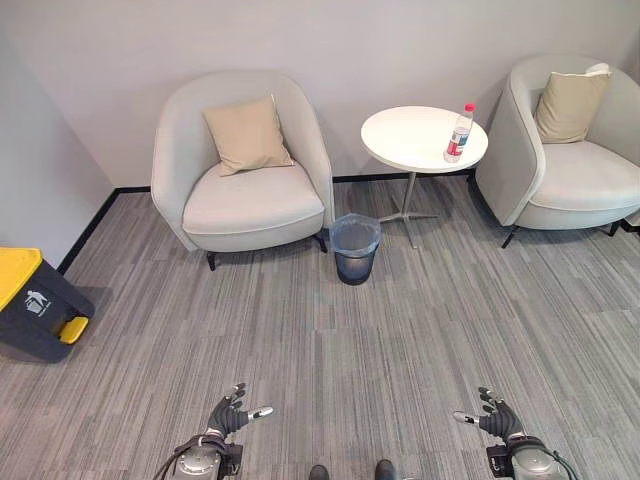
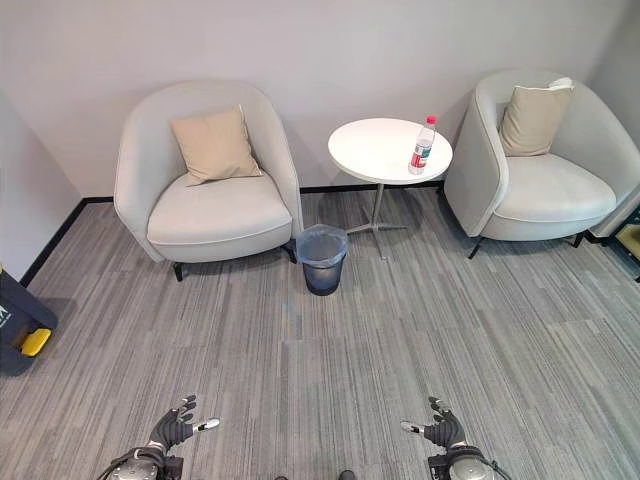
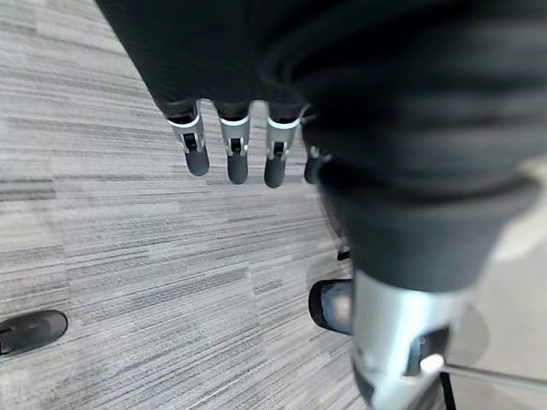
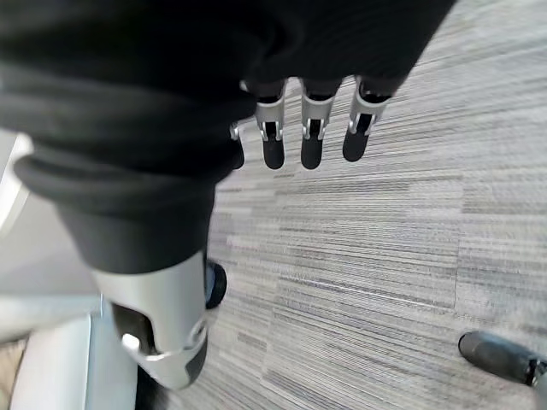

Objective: Gather garbage on tea table into small bin, then transfer packed bag to large trash can.

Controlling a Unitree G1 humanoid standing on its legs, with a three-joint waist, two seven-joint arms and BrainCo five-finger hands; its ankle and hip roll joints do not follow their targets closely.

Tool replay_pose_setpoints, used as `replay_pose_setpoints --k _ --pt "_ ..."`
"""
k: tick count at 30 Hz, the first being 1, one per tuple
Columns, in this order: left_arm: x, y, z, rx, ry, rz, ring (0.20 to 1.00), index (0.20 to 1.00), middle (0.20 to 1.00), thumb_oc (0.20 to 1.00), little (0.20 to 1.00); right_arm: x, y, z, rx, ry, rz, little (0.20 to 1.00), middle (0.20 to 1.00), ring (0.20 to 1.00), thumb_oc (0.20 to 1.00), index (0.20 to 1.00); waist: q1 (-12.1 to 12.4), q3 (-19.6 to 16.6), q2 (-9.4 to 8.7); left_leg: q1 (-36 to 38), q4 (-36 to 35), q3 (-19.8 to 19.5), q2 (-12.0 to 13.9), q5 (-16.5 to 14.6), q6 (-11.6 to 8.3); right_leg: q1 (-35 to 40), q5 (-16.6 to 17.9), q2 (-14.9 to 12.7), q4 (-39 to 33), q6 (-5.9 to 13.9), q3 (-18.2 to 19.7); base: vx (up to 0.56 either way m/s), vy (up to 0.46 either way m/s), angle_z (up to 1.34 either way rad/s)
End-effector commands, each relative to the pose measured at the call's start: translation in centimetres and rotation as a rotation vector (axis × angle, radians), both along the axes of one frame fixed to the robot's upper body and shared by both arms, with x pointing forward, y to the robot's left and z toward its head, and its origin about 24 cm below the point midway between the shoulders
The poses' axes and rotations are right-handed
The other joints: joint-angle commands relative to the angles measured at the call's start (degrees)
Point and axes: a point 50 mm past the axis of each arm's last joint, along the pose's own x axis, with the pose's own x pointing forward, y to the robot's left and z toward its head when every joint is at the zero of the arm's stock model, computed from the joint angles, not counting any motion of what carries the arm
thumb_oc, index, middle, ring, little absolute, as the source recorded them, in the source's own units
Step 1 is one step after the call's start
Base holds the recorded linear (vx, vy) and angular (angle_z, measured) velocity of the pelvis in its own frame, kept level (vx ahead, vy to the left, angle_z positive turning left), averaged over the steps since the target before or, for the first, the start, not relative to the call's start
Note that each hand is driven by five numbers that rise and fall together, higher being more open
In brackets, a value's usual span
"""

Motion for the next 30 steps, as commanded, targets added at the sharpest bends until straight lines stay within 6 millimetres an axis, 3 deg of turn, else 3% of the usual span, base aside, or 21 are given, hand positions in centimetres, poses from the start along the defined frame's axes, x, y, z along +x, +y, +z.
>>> replay_pose_setpoints --k 1,18,25,30 --pt "1.8 0.8 1.1 -0.009 -0.087 0.055 1.0 1.0 1.0 1.0 1.0 1.9 -0.2 1.0 0.01 -0.091 -0.033 1.0 1.0 1.0 1.0 1.0 -0.95 -1.11 -1.52 1.84 0.79 0.4 1.07 -6.01 -2.82 2.42 -7.84 -3.4 0.76 4.93 -0.87 0.0 0.0 0.0" --pt "2.4 1.0 1.6 -0.018 -0.12 0.085 1.0 1.0 1.0 1.0 1.0 2.2 -0.1 0.7 0.079 -0.094 -0.145 1.0 1.0 1.0 1.0 1.0 -0.63 0.51 -2.08 -2.95 6.39 1.03 -0.38 -8.4 -1.22 -1.5 -7.68 -4.94 4.15 5.91 0.4 0.0 0.037 -0.05" --pt "2.5 2.0 2.2 -0.002 -0.152 0.122 1.0 1.0 1.0 1.0 1.0 3.1 -0.4 1.2 0.099 -0.135 -0.194 1.0 1.0 1.0 1.0 1.0 0.03 2.25 -1.99 -6.62 10.78 0.5 -2.24 -10.73 0.53 -7.8 -7.83 -5.85 11.57 7.41 2.82 0.0 0.107 -0.17" --pt "2.5 2.5 2.3 0.008 -0.153 0.132 1.0 1.0 1.0 1.0 1.0 3.5 -0.4 1.4 0.095 -0.142 -0.186 1.0 1.0 1.0 1.0 1.0 0.09 3.36 -1.34 -5.49 11.08 1.22 -1.95 -11.84 1.23 -11.98 -7.99 -5.98 18.83 8.1 1.95 0.05 0.066 -0.18"
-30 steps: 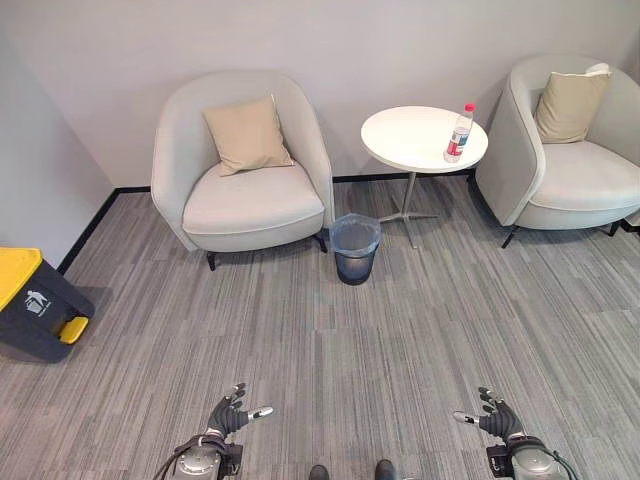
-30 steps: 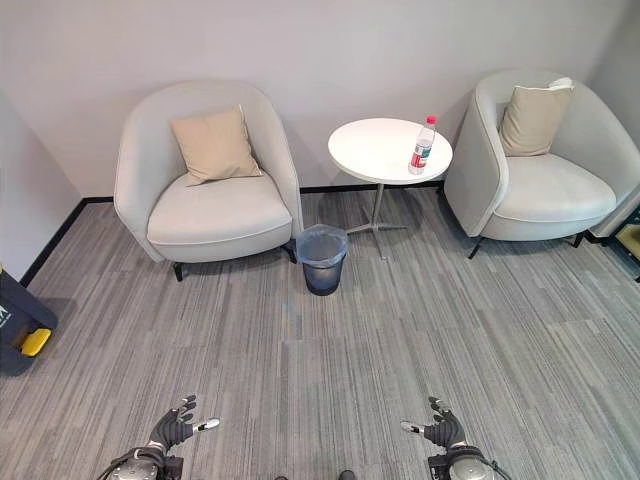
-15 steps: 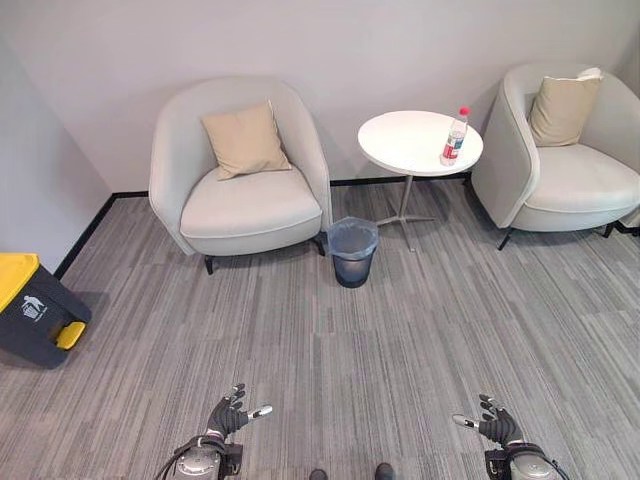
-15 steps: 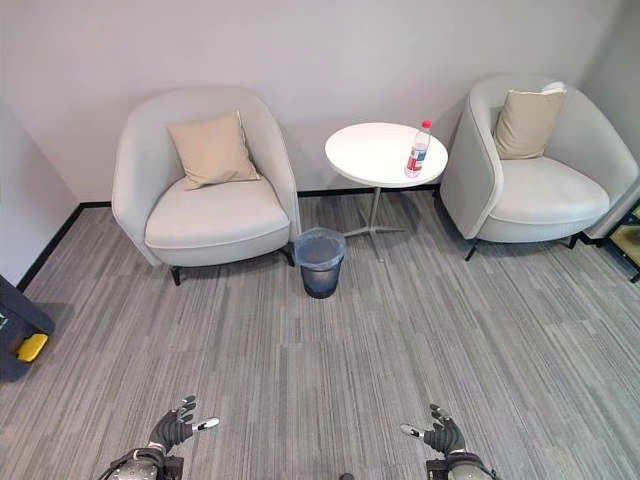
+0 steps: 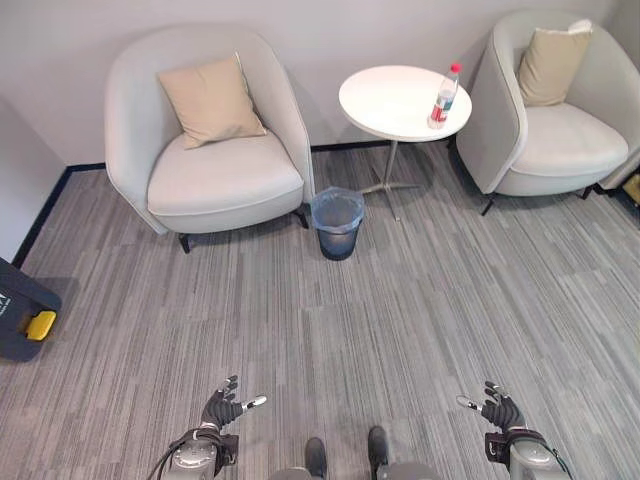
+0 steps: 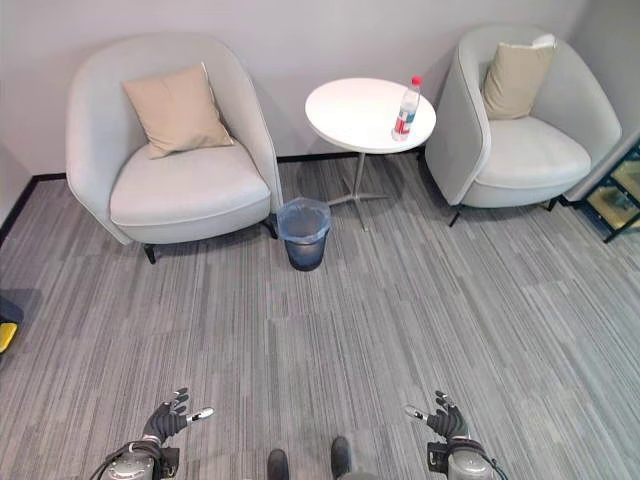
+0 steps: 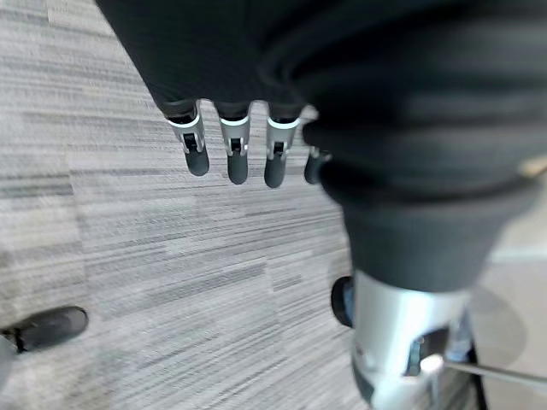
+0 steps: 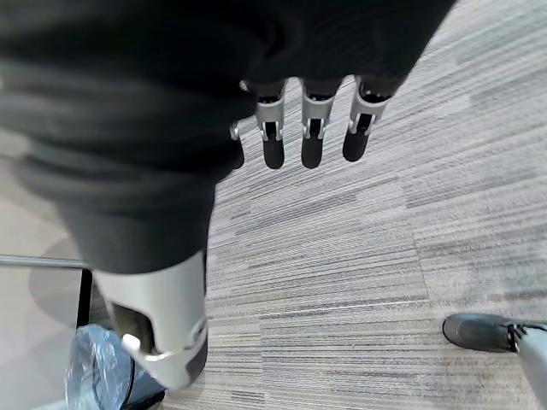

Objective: Gather garbage on tea table into small bin, then transfer packed bag to large trash can.

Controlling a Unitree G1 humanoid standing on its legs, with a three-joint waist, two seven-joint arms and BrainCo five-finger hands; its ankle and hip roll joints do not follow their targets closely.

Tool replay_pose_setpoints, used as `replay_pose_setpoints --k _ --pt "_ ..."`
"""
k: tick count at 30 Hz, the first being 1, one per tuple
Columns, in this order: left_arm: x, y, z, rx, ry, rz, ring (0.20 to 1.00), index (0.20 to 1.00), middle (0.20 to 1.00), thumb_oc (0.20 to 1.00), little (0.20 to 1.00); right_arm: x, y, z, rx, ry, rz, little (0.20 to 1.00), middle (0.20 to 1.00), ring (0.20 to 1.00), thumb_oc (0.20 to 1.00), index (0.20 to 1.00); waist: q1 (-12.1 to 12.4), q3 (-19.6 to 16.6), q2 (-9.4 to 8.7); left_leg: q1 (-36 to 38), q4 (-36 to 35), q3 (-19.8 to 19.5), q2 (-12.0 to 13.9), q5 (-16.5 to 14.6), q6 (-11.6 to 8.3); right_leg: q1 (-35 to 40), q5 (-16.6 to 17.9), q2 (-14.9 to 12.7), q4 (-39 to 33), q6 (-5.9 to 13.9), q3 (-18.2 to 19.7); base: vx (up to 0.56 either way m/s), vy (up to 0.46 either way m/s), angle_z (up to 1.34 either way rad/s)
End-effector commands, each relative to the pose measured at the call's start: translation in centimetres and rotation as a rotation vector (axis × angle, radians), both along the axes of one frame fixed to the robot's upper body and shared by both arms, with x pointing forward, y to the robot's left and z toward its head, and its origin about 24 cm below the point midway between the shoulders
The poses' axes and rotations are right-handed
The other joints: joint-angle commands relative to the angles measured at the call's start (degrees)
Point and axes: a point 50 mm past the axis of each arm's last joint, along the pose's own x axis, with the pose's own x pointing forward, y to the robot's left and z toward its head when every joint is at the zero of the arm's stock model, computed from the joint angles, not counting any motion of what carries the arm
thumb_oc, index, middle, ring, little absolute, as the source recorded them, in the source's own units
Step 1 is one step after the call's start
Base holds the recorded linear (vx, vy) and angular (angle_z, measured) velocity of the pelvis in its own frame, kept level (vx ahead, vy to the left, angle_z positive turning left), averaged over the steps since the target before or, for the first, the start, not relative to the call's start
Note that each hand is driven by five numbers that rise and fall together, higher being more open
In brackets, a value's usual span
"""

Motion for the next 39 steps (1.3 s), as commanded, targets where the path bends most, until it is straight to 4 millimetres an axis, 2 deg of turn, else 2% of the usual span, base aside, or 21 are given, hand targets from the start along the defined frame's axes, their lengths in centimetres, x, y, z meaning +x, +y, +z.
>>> replay_pose_setpoints --k 1,7,11,13,15,16,17,18,19,20,24,26,29,32,34,36,37,39 --pt "1.6 1.3 1.6 0.012 -0.11 0.045 1.0 1.0 1.0 1.0 1.0 2.1 -0.3 1.3 -0.007 -0.085 -0.012 1.0 1.0 1.0 1.0 1.0 -0.06 0.46 -0.15 -0.82 10.5 -4.3 -0.89 -12.05 -0.68 -3.25 -7.0 -5.26 13.0 6.0 -3.61 0.16 0.012 -0.35" --pt "1.5 1.1 1.3 -0.005 -0.103 0.064 1.0 1.0 1.0 1.0 1.0 3.2 0.1 2.0 -0.037 -0.11 0.048 1.0 1.0 1.0 1.0 1.0 -0.48 1.83 0.21 4.31 8.9 -2.66 -0.61 -13.98 -1.36 -8.18 -2.34 -7.73 6.01 5.73 -13.52 0.18 -0.076 -0.38" --pt "1.5 0.9 1.1 -0.005 -0.093 0.056 1.0 1.0 1.0 1.0 1.0 2.9 0.1 2.0 -0.038 -0.109 0.058 1.0 1.0 1.0 1.0 1.0 -1.32 1.73 0.29 6.55 8.99 -3.32 -0.36 -15.32 -2.14 -8.38 -2.62 -7.98 5.97 5.67 -14.49 0.24 -0.141 -0.07" --pt "1.3 0.5 0.9 -0.01 -0.084 0.044 1.0 1.0 1.0 1.0 1.0 2.5 -0.1 2.0 -0.046 -0.11 0.058 1.0 1.0 1.0 1.0 1.0 -1.87 0.84 0.5 7.99 8.97 -3.96 0.43 -15.81 -3.15 -7.45 -3.15 -7.06 6.19 4.4 -14.13 0.26 -0.168 0.33" --pt "1.6 -0.2 0.8 -0.024 -0.082 0.026 1.0 1.0 1.0 1.0 1.0 2.4 -0.5 2.1 -0.055 -0.117 0.053 1.0 1.0 1.0 1.0 1.0 -2.28 0.41 1.22 7.77 10.87 -4.22 2.21 -13.54 -5.37 -5.94 -3.68 -6.0 5.31 3.41 -14.99 0.26 -0.266 0.32" --pt "1.9 -0.7 0.7 -0.039 -0.085 0.015 1.0 1.0 1.0 1.0 1.0 2.3 -0.6 2.1 -0.052 -0.124 0.047 1.0 1.0 1.0 1.0 1.0 -2.89 -0.2 1.42 6.76 13.07 -3.79 3.88 -10.75 -7.41 -4.33 -4.29 -5.02 3.66 2.45 -15.75 0.26 -0.323 0.18" --pt "2.1 -0.9 0.8 -0.047 -0.09 0.007 1.0 1.0 1.0 1.0 1.0 2.4 -0.7 2.3 -0.056 -0.132 0.05 1.0 1.0 1.0 1.0 1.0 -3.02 -0.1 1.69 5.7 16.07 -3.3 5.25 -9.12 -8.44 -2.93 -5.06 -4.08 2.73 1.63 -15.89 0.29 -0.403 0.22" --pt "2.7 -1.4 0.9 -0.055 -0.096 -0.007 1.0 1.0 1.0 1.0 1.0 2.6 -0.9 2.6 -0.064 -0.142 0.049 1.0 1.0 1.0 1.0 1.0 -3.23 0.16 1.27 2.37 22.24 -2.99 6.33 -6.03 -9.5 -0.87 -6.03 -3.16 0.63 0.23 -15.94 0.23 -0.286 0.39" --pt "2.9 -1.6 0.9 -0.057 -0.097 -0.014 1.0 1.0 1.0 1.0 1.0 2.6 -1.0 2.5 -0.066 -0.14 0.044 1.0 1.0 1.0 1.0 1.0 -3.15 0.47 1.0 1.2 23.61 -2.55 6.8 -5.17 -9.39 0.26 -6.67 -2.87 -0.22 -0.25 -15.72 0.2 -0.239 0.31" --pt "3.1 -1.8 0.9 -0.058 -0.1 -0.02 1.0 1.0 1.0 1.0 1.0 2.6 -1.1 2.5 -0.068 -0.137 0.041 1.0 1.0 1.0 1.0 1.0 -2.89 0.8 0.81 -0.15 23.56 -2.58 6.6 -5.56 -8.8 1.12 -7.09 -2.7 -1.1 -0.38 -15.55 0.16 -0.125 0.06" --pt "3.1 -2.0 0.9 -0.056 -0.092 -0.045 1.0 1.0 1.0 1.0 1.0 2.5 -1.4 2.5 -0.064 -0.134 0.027 1.0 1.0 1.0 1.0 1.0 -1.81 1.42 -0.63 -6.64 20.09 -2.83 4.05 -9.56 -6.67 3.86 -8.48 -2.72 -2.93 -0.1 -14.69 0.19 -0.086 -0.12" --pt "3.0 -1.9 0.9 -0.047 -0.087 -0.053 1.0 1.0 1.0 1.0 1.0 2.5 -1.2 2.5 -0.063 -0.131 0.032 1.0 1.0 1.0 1.0 1.0 -1.01 1.75 -1.04 -10.23 17.07 -3.21 3.0 -7.56 -6.49 5.06 -9.08 -2.15 -3.37 -0.05 -13.97 0.2 -0.058 0.12" --pt "2.5 -1.4 0.7 -0.03 -0.071 -0.04 1.0 1.0 1.0 1.0 1.0 2.4 -0.8 2.3 -0.061 -0.124 0.037 1.0 1.0 1.0 1.0 1.0 1.11 1.96 -0.7 -15.91 9.48 -3.64 2.49 0.13 -7.43 8.01 -10.59 0.03 -4.12 0.08 -11.98 0.31 -0.011 0.09" --pt "2.1 -1.1 0.7 -0.027 -0.068 -0.022 1.0 1.0 1.0 1.0 1.0 2.4 -0.6 2.1 -0.061 -0.12 0.036 1.0 1.0 1.0 1.0 1.0 2.23 1.89 -0.59 -18.75 8.06 -2.61 2.78 2.0 -7.78 10.84 -12.43 0.61 -3.43 0.24 -9.6 0.35 0.096 -0.38" --pt "1.5 -1.0 0.4 -0.028 -0.051 -0.019 1.0 1.0 1.0 1.0 1.0 2.2 -0.3 1.9 -0.056 -0.11 0.049 1.0 1.0 1.0 1.0 1.0 2.47 0.99 -0.28 -16.5 6.84 -2.16 3.26 2.47 -6.96 12.37 -13.5 0.74 -3.01 0.3 -8.52 0.36 0.152 -0.45" --pt "1.2 -1.0 0.2 -0.03 -0.045 -0.005 1.0 1.0 1.0 1.0 1.0 2.2 0.0 1.8 -0.054 -0.108 0.059 1.0 1.0 1.0 1.0 1.0 2.79 0.36 -0.92 -16.46 9.14 -1.77 2.61 1.59 -6.14 13.91 -13.91 -0.93 -2.22 1.23 -7.94 0.45 0.231 -0.78" --pt "1.3 -0.6 0.4 -0.017 -0.047 -0.008 1.0 1.0 1.0 1.0 1.0 2.6 0.7 1.8 -0.04 -0.114 0.082 1.0 1.0 1.0 1.0 1.0 3.1 -0.49 -1.8 -15.01 10.21 0.05 2.05 -0.66 -4.74 13.05 -14.13 -3.34 1.95 2.74 -6.84 0.58 0.319 -0.69" --pt "1.9 -0.2 0.9 0.002 -0.072 -0.018 1.0 1.0 1.0 1.0 1.0 3.5 1.5 2.4 -0.026 -0.156 0.116 1.0 1.0 1.0 1.0 1.0 2.73 -1.24 -1.67 -12.03 9.41 1.05 1.11 -3.16 -3.11 9.13 -11.49 -4.41 8.66 4.67 -6.5 0.48 0.249 -0.49"
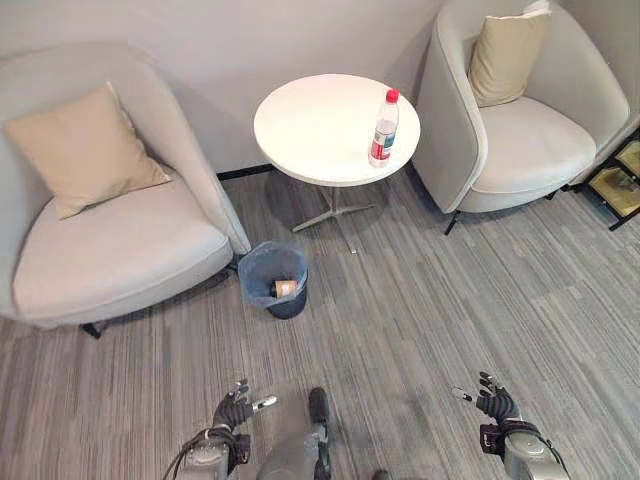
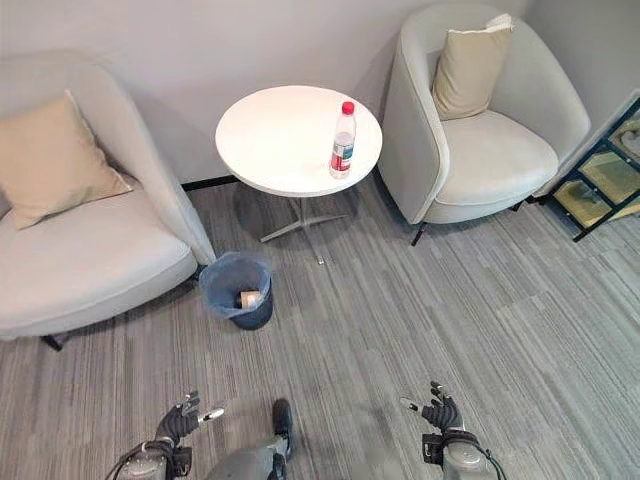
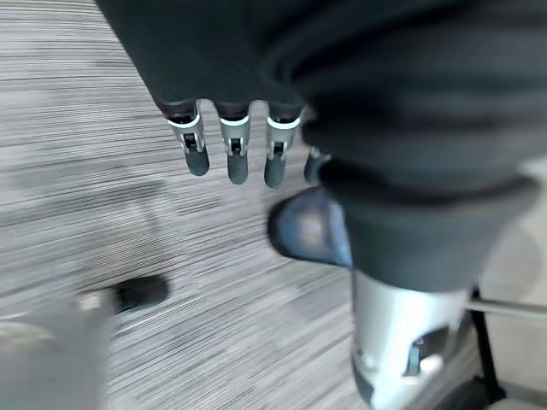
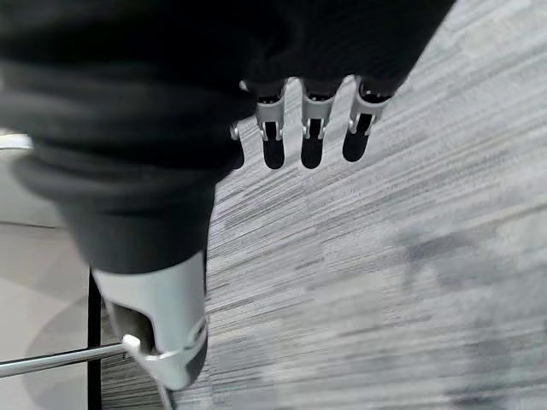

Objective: Gather garbage on tea table into small bin, then transfer packed bag to large trash can.

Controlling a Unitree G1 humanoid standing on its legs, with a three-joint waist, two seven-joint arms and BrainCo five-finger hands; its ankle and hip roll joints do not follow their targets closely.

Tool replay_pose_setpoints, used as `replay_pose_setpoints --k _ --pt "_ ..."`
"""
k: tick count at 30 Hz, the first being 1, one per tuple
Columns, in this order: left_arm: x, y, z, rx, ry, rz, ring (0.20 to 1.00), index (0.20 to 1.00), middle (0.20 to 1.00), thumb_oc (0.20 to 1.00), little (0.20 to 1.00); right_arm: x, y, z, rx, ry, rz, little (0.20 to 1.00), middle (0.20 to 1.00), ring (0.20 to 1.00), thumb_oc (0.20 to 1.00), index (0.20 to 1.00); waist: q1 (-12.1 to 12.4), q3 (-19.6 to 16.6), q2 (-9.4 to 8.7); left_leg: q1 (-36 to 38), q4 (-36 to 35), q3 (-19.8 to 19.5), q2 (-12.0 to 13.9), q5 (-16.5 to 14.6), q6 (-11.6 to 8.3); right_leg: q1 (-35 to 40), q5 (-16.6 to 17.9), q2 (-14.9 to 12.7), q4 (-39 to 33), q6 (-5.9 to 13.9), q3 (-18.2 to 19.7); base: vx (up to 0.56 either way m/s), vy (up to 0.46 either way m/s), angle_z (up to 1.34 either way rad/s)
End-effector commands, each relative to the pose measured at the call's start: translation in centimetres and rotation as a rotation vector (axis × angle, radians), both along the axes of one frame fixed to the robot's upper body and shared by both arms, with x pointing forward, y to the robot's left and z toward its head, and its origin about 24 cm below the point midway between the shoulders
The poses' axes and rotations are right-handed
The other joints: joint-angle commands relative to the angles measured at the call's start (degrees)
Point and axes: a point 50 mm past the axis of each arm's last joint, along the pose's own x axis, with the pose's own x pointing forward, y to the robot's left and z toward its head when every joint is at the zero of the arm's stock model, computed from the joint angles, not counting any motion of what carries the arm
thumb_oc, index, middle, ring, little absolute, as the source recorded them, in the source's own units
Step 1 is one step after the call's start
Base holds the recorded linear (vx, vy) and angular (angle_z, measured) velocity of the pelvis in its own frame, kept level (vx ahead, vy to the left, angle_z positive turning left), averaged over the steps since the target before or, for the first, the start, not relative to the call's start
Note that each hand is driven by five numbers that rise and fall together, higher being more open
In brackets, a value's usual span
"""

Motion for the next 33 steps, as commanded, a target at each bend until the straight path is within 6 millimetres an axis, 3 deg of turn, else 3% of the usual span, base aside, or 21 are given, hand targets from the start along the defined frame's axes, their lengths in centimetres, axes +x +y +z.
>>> replay_pose_setpoints --k 1,2,4,12,14,16,18,20,23,25,27,29,31,33 --pt "0.6 1.1 1.2 0.05 -0.07 -0.021 1.0 1.0 1.0 1.0 1.0 2.1 -0.1 1.8 -0.033 -0.102 0.064 1.0 1.0 1.0 1.0 1.0 0.96 -1.81 -0.14 -1.34 5.81 -0.28 3.38 -7.92 -7.5 -4.01 4.93 0.09 -1.85 1.52 0.85 0.32 0.113 -0.17" --pt "0.4 1.3 1.2 0.05 -0.071 -0.006 1.0 1.0 1.0 1.0 1.0 2.4 -0.1 2.0 -0.039 -0.108 0.075 1.0 1.0 1.0 1.0 1.0 0.91 -1.78 0.46 0.68 5.07 -0.06 3.31 -9.19 -7.4 -5.6 5.67 -0.79 -3.82 1.6 -1.93 0.25 0.047 0.07" --pt "0.3 1.4 1.1 0.046 -0.066 0.0 1.0 1.0 1.0 1.0 1.0 2.8 0.1 2.1 -0.045 -0.111 0.085 1.0 1.0 1.0 1.0 1.0 0.62 -1.51 1.05 2.83 4.09 0.07 3.6 -10.16 -7.38 -8.18 6.85 -1.06 -5.84 1.33 -3.63 0.25 0.011 -0.11" --pt "-0.1 1.0 0.4 0.044 -0.032 -0.001 1.0 1.0 1.0 1.0 1.0 2.8 0.2 2.2 -0.047 -0.114 0.096 1.0 1.0 1.0 1.0 1.0 -3.03 1.89 1.77 10.31 5.49 -3.39 2.41 -15.05 -7.1 -18.24 11.86 -1.18 -9.99 2.0 -2.86 0.29 -0.047 0.01" --pt "-0.1 1.0 0.3 0.041 -0.033 0.015 1.0 1.0 1.0 1.0 1.0 2.4 0.0 2.0 -0.054 -0.1 0.1 1.0 1.0 1.0 1.0 1.0 -4.31 1.91 1.57 14.38 5.63 -5.15 2.05 -17.68 -8.09 -19.89 13.65 -2.21 -9.78 2.67 -2.55 0.53 -0.219 0.39" --pt "-0.4 0.9 0.0 0.038 -0.017 0.019 1.0 1.0 1.0 1.0 1.0 2.1 -0.3 1.9 -0.055 -0.094 0.094 1.0 1.0 1.0 1.0 1.0 -4.52 1.17 1.61 15.77 6.13 -5.9 2.43 -18.64 -8.8 -19.16 14.43 -2.2 -8.78 1.87 -2.23 0.33 -0.176 0.44" --pt "-0.6 0.4 -0.2 0.024 -0.009 0.014 1.0 1.0 1.0 1.0 1.0 2.1 -0.7 2.1 -0.063 -0.102 0.088 1.0 1.0 1.0 1.0 1.0 -4.81 0.48 2.28 15.72 7.75 -6.39 3.89 -17.16 -10.26 -18.2 14.35 -1.78 -8.3 0.96 -2.77 0.27 -0.228 0.42" --pt "-0.3 0.0 -0.2 0.004 -0.012 0.003 1.0 1.0 1.0 1.0 1.0 1.8 -1.0 2.3 -0.057 -0.114 0.075 1.0 1.0 1.0 1.0 1.0 -5.08 -0.05 2.61 13.09 14.71 -5.0 8.08 -11.01 -13.31 -15.27 12.14 -0.47 -8.94 -1.45 -4.45 0.31 -0.367 0.42" --pt "0.0 -0.3 -0.2 -0.004 -0.013 -0.003 1.0 1.0 1.0 1.0 1.0 1.6 -1.3 2.1 -0.066 -0.1 0.063 1.0 1.0 1.0 1.0 1.0 -4.92 0.37 2.12 9.92 21.11 -4.91 9.89 -7.12 -13.77 -11.91 10.11 1.14 -10.35 -3.39 -4.77 0.23 -0.258 0.47" --pt "0.1 -0.5 -0.2 -0.008 -0.008 -0.008 1.0 1.0 1.0 1.0 1.0 1.5 -1.5 1.9 -0.066 -0.085 0.054 1.0 1.0 1.0 1.0 1.0 -4.18 0.6 1.47 7.34 21.25 -5.01 9.28 -8.23 -12.66 -9.9 8.95 1.39 -11.25 -3.64 -4.42 0.23 -0.154 0.03" --pt "0.1 -0.6 -0.4 -0.001 0.01 -0.03 1.0 1.0 1.0 1.0 1.0 1.2 -1.8 1.7 -0.069 -0.065 0.047 1.0 1.0 1.0 1.0 1.0 -3.29 0.6 0.74 2.28 15.45 -2.83 7.16 -11.24 -11.32 -6.97 6.97 1.24 -12.37 -3.23 -5.25 0.33 -0.106 0.08" --pt "0.0 -0.6 -0.5 0.002 0.016 -0.034 1.0 1.0 1.0 1.0 1.0 1.1 -1.8 1.7 -0.071 -0.063 0.046 1.0 1.0 1.0 1.0 1.0 -3.0 0.61 0.82 1.07 13.68 -2.18 7.11 -10.25 -11.41 -6.11 6.51 1.51 -12.56 -3.27 -5.46 0.2 -0.013 0.17" --pt "-0.3 -0.5 -0.6 0.011 0.025 -0.041 1.0 1.0 1.0 1.0 1.0 0.8 -1.8 1.5 -0.072 -0.053 0.035 1.0 1.0 1.0 1.0 1.0 -2.13 0.82 1.35 -2.4 9.21 0.25 7.4 -5.31 -12.3 -3.43 5.25 2.81 -13.3 -3.17 -5.61 0.22 0.022 -0.04" --pt "-0.8 -0.4 -0.7 0.008 0.032 -0.025 1.0 1.0 1.0 1.0 1.0 0.7 -1.4 1.3 -0.075 -0.044 0.054 1.0 1.0 1.0 1.0 1.0 -0.84 1.02 1.62 -3.44 7.16 -0.76 7.12 -3.93 -12.38 -1.34 3.75 3.7 -12.58 -3.06 -4.24 0.29 0.113 -0.13"
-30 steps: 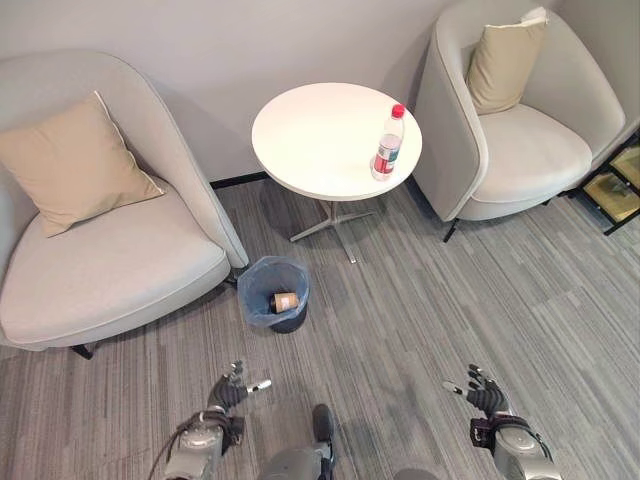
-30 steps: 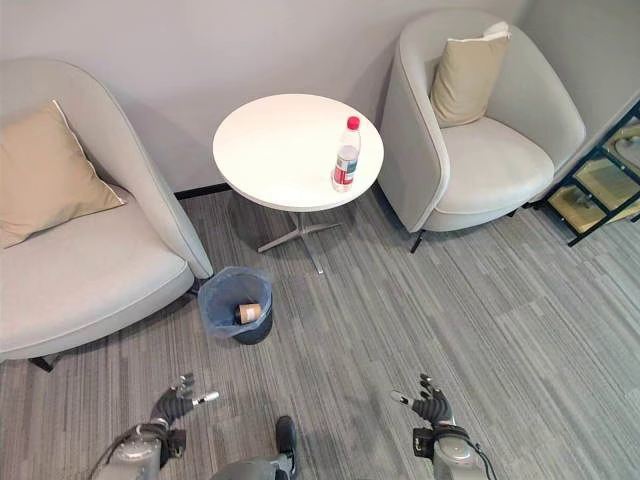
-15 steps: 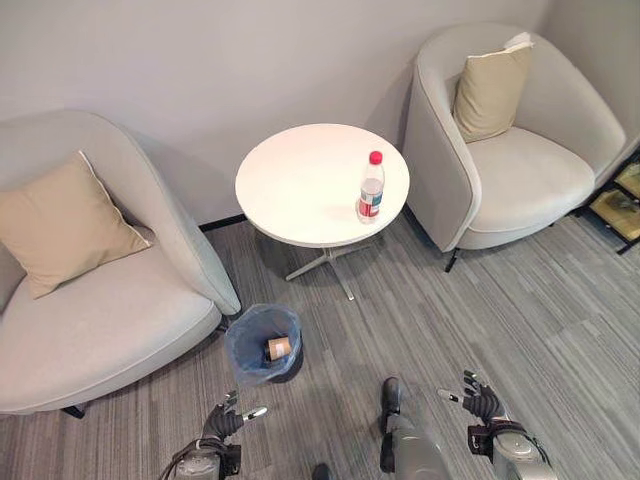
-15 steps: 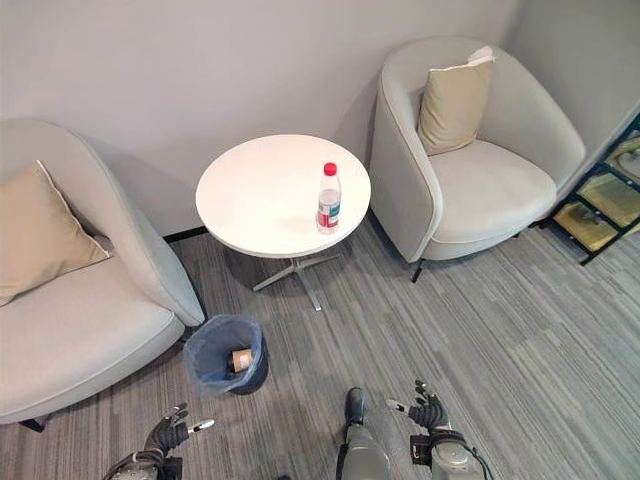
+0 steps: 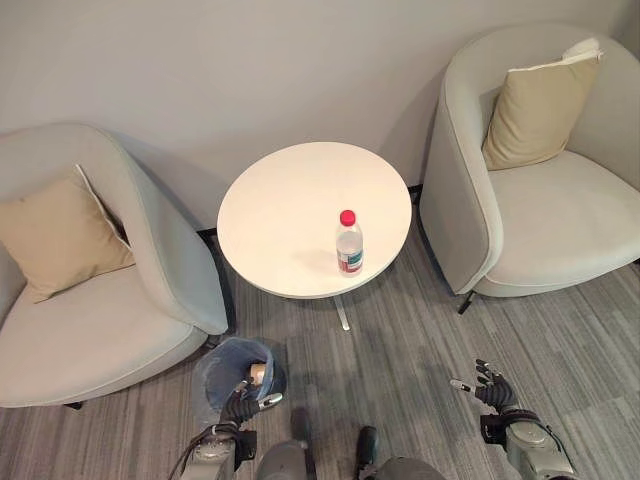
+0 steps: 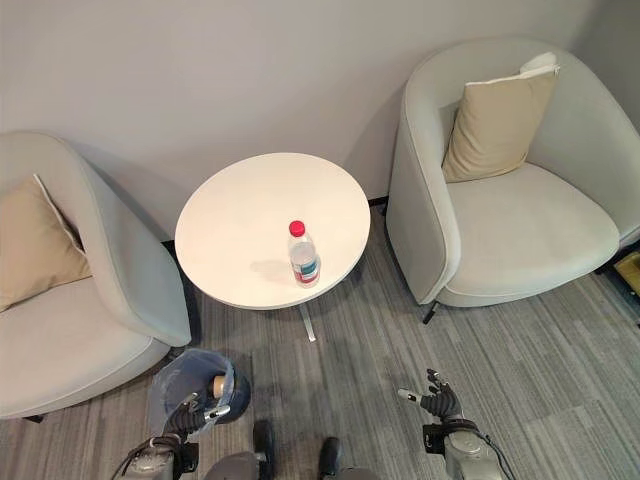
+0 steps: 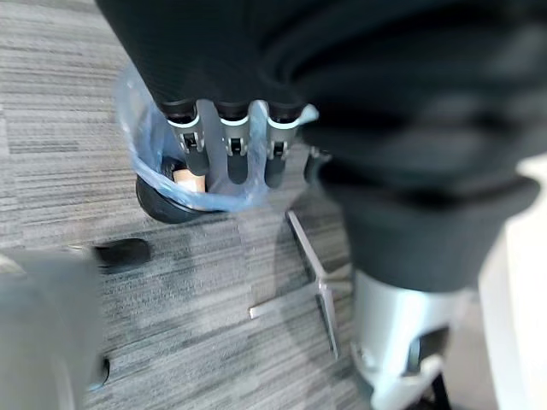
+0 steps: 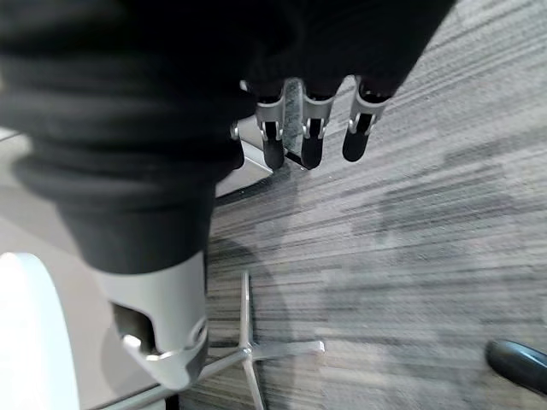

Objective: Gather garbage on tea table into small bin, then transfer packed bag to large trash can.

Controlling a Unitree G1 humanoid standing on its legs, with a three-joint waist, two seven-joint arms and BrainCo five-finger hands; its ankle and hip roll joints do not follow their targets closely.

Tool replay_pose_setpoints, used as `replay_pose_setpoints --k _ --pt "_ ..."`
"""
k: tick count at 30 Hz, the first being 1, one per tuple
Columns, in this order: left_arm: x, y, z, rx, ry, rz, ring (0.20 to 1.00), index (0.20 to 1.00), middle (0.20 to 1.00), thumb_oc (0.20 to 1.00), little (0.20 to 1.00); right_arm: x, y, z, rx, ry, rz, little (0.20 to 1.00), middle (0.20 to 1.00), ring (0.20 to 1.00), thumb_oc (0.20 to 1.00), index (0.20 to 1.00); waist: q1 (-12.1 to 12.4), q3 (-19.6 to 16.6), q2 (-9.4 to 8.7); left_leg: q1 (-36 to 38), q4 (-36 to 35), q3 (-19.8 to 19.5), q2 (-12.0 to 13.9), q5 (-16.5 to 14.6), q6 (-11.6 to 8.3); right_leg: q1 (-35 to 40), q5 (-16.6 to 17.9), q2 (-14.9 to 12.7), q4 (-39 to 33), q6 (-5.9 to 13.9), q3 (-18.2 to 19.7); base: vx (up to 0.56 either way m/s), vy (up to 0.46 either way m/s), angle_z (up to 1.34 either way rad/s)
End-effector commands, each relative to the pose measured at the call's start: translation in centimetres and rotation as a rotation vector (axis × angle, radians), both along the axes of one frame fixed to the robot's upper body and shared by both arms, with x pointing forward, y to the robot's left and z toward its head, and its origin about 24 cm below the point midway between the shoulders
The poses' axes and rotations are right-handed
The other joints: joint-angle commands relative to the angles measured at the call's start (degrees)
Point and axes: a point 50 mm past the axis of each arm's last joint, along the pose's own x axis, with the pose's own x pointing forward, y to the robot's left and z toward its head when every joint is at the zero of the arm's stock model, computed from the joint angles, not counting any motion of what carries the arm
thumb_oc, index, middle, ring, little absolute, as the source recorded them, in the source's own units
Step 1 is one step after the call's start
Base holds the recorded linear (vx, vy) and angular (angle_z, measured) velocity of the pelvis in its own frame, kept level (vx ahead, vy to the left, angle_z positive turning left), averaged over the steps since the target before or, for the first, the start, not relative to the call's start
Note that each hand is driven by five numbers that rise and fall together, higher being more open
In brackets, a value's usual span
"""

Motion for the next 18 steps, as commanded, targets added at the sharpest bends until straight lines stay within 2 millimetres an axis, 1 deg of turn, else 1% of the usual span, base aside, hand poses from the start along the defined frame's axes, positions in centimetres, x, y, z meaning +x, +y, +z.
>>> replay_pose_setpoints --k 1,3,5,6,7,8,10,11,13,14,16,18 --pt "0.5 1.1 0.8 0.044 -0.04 -0.012 1.0 1.0 1.0 1.0 1.0 0.2 -0.4 0.7 -0.016 -0.047 -0.005 1.0 1.0 1.0 1.0 1.0 1.83 -0.04 1.67 1.07 2.23 0.21 -0.35 -0.35 1.23 0.88 -9.02 -4.43 4.4 6.78 6.8 0.34 0.162 -0.22" --pt "-0.1 1.3 0.5 0.045 -0.02 0.002 1.0 1.0 1.0 1.0 1.0 0.2 -0.1 0.6 -0.023 -0.037 0.015 1.0 1.0 1.0 1.0 1.0 2.26 -0.82 1.47 2.02 1.87 -0.55 -0.95 -1.01 2.04 2.41 -9.61 -4.84 4.78 7.35 7.38 0.22 0.129 -0.42" --pt "-0.4 1.6 0.4 0.049 -0.011 0.012 1.0 1.0 1.0 1.0 1.0 0.3 0.2 0.5 -0.025 -0.033 0.035 1.0 1.0 1.0 1.0 1.0 2.71 -1.53 1.0 2.78 2.14 -0.3 -1.46 -1.97 2.88 2.87 -9.93 -6.0 6.15 8.05 7.92 0.2 0.135 -0.41" --pt "-0.4 1.6 0.4 0.049 -0.011 0.012 1.0 1.0 1.0 1.0 1.0 0.3 0.2 0.5 -0.025 -0.032 0.035 1.0 1.0 1.0 1.0 1.0 2.78 -1.53 0.96 2.83 2.12 -0.22 -1.48 -1.99 2.9 2.85 -9.97 -6.04 6.22 8.07 8.0 0.13 0.096 -0.38" --pt "-0.4 1.8 0.4 0.053 -0.014 0.015 1.0 1.0 1.0 1.0 1.0 0.3 0.5 0.5 -0.024 -0.032 0.048 1.0 1.0 1.0 1.0 1.0 3.0 -1.74 0.8 3.42 2.01 -0.01 -1.65 -2.46 3.43 2.39 -9.97 -6.57 7.47 8.31 8.39 0.13 0.146 -0.4" --pt "-0.6 2.1 0.4 0.059 -0.01 0.025 1.0 1.0 1.0 1.0 1.0 0.4 0.7 0.4 -0.031 -0.027 0.066 1.0 1.0 1.0 1.0 1.0 3.39 -2.25 0.62 4.44 1.61 0.42 -2.2 -3.36 4.41 1.36 -9.91 -7.35 10.0 9.32 8.81 0.18 0.188 -0.43" --pt "-0.3 2.6 0.7 0.073 -0.021 0.033 1.0 1.0 1.0 1.0 1.0 0.8 0.9 0.5 -0.03 -0.03 0.08 1.0 1.0 1.0 1.0 1.0 3.45 -2.59 0.53 5.57 0.95 0.39 -2.64 -3.99 5.27 -0.43 -9.47 -7.91 14.03 10.41 9.25 0.12 0.126 -0.31" --pt "-0.2 2.9 0.8 0.079 -0.027 0.036 1.0 1.0 1.0 1.0 1.0 0.9 1.0 0.6 -0.03 -0.039 0.08 1.0 1.0 1.0 1.0 1.0 3.34 -2.76 0.66 6.23 0.36 0.01 -2.82 -4.31 5.59 -2.0 -9.42 -7.89 16.25 10.95 10.04 0.09 0.071 -0.17" --pt "-0.1 3.1 0.9 0.086 -0.029 0.037 1.0 1.0 1.0 1.0 1.0 1.0 1.0 0.7 -0.029 -0.046 0.084 1.0 1.0 1.0 1.0 1.0 3.08 -2.77 0.73 6.91 0.07 -0.32 -2.97 -4.64 5.87 -3.09 -9.14 -7.99 17.4 11.07 10.48 0.07 0.037 0.23" --pt "0.0 3.3 1.0 0.096 -0.034 0.036 1.0 1.0 1.0 1.0 1.0 1.6 1.0 1.3 -0.044 -0.076 0.102 1.0 1.0 1.0 1.0 1.0 2.46 -2.65 1.29 8.61 -0.87 -1.01 -3.13 -5.13 6.23 -5.45 -8.02 -8.09 16.53 10.71 11.22 0.07 -0.012 0.56" --pt "-0.1 3.4 1.0 0.098 -0.029 0.039 1.0 1.0 1.0 1.0 1.0 2.1 1.0 1.9 -0.067 -0.103 0.126 1.0 1.0 1.0 1.0 1.0 1.93 -2.32 1.72 9.49 -1.48 -1.61 -2.9 -5.22 6.17 -7.43 -7.13 -7.96 15.21 10.5 12.05 0.06 -0.039 0.47" --pt "0.0 3.5 1.0 0.104 -0.027 0.043 1.0 1.0 1.0 1.0 1.0 2.9 1.1 3.0 -0.116 -0.147 0.174 1.0 1.0 1.0 1.0 1.0 1.26 -1.49 1.69 10.12 -1.4 -2.47 -2.94 -5.25 5.95 -9.43 -5.88 -7.56 13.78 10.44 13.87 0.04 -0.07 0.32"
